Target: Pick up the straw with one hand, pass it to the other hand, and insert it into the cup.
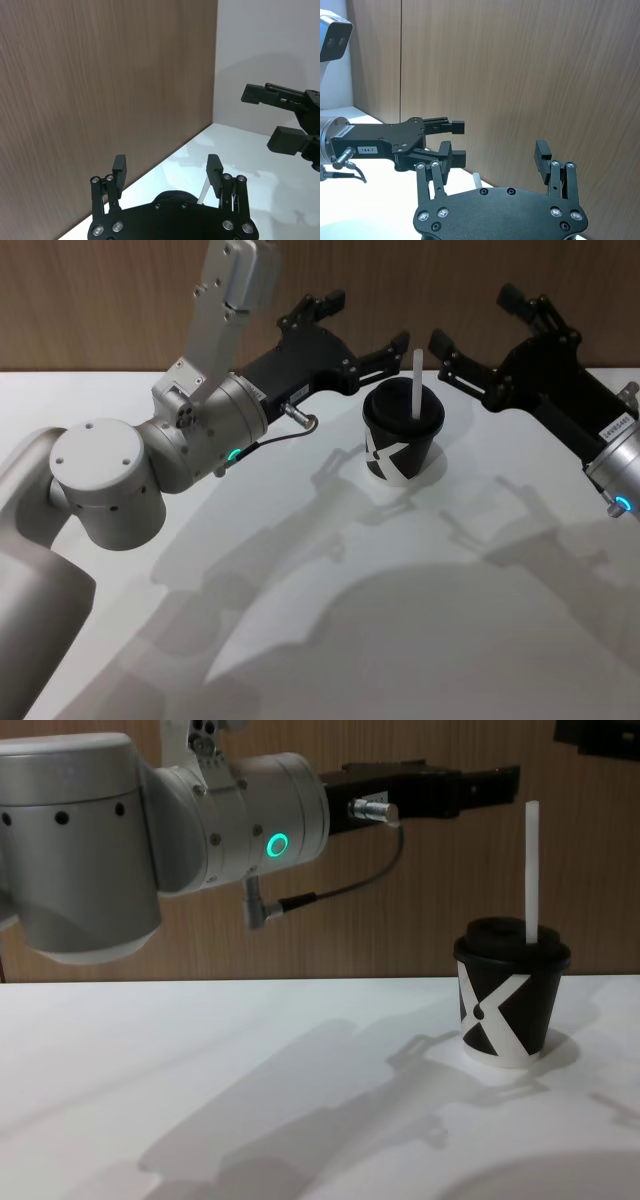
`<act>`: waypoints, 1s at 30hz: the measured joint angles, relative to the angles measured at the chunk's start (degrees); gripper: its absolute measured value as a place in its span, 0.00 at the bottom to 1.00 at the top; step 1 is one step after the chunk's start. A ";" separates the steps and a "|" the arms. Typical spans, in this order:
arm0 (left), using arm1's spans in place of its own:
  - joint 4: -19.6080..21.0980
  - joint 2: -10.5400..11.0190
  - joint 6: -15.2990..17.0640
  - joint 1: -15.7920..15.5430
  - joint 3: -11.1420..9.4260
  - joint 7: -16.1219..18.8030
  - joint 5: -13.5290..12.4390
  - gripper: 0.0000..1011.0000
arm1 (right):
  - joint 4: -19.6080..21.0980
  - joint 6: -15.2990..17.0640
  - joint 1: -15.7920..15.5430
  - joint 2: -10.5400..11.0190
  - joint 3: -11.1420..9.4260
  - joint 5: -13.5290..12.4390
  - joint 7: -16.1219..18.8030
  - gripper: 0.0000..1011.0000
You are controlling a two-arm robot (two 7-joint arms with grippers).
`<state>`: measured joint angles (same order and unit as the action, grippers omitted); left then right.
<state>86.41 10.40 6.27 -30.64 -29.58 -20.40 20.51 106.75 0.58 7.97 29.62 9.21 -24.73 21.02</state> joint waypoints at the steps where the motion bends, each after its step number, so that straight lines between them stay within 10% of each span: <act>1: 0.08 0.00 0.11 0.07 0.04 0.09 -0.10 0.99 | 0.00 0.01 -0.03 0.02 -0.05 0.00 0.00 0.99; 30: 1.02 -0.51 1.88 0.93 0.71 2.00 -1.67 0.99 | -0.06 -0.06 -0.29 0.25 -0.40 -0.50 0.15 0.99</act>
<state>87.43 9.89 8.15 -29.71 -28.88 -18.40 18.83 106.68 0.52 7.68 29.87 8.81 -25.24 21.18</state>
